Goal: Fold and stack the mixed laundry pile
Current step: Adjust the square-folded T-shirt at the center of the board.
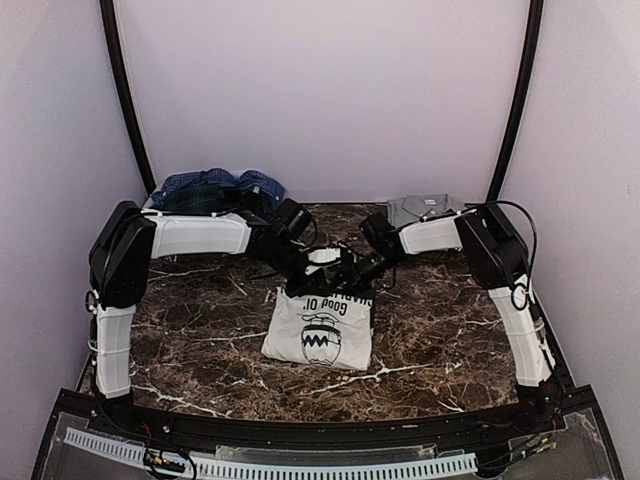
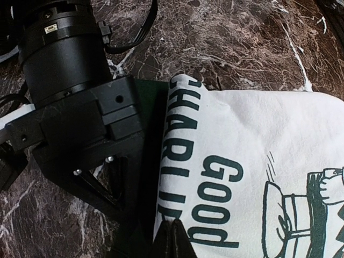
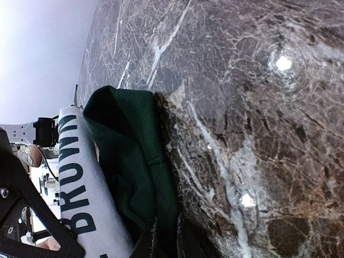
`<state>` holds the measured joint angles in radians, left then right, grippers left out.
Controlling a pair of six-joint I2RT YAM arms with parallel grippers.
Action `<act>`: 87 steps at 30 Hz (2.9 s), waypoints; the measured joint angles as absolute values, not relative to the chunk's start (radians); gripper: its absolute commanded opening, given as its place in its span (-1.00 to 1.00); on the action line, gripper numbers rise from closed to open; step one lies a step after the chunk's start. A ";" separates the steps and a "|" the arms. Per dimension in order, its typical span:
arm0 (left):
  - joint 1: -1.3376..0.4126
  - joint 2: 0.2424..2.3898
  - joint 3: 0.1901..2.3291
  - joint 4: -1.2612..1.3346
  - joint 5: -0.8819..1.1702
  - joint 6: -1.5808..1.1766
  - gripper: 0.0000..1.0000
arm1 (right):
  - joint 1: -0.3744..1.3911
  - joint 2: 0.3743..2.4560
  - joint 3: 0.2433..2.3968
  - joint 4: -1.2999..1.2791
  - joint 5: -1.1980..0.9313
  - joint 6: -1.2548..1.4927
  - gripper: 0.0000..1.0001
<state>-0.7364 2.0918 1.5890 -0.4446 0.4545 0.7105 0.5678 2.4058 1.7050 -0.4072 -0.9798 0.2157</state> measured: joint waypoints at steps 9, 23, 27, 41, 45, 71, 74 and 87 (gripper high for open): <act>-0.733 2.080 1.588 -0.372 0.427 0.712 -1.00 | 0.568 2.419 1.705 -0.397 -1.012 0.211 -0.83; -0.715 2.055 1.512 -0.198 0.399 0.740 -1.00 | 0.567 2.420 1.712 -0.411 -1.022 0.201 -0.63; -0.715 2.054 1.494 -0.165 0.383 0.742 -0.97 | 0.562 2.420 1.759 -0.471 -0.981 0.193 -0.55; -0.710 2.053 1.484 -0.076 0.294 0.719 -0.23 | 0.437 2.263 1.868 -0.630 -0.797 0.175 -0.08; -0.693 2.027 1.484 -0.086 0.271 0.623 -0.22 | 0.403 2.156 1.795 -0.626 -0.780 0.152 -0.06; -0.530 1.896 1.262 -0.192 0.403 -0.113 -0.21 | 0.495 2.091 1.438 -0.550 -0.674 0.123 -0.24; -0.530 1.916 1.262 -0.184 0.419 -0.126 -0.28 | 0.496 2.091 1.446 -0.551 -0.664 0.113 -0.46; -0.525 1.938 1.262 -0.150 0.465 -0.155 -1.00 | 0.496 2.046 1.459 -0.582 -0.604 0.114 -1.00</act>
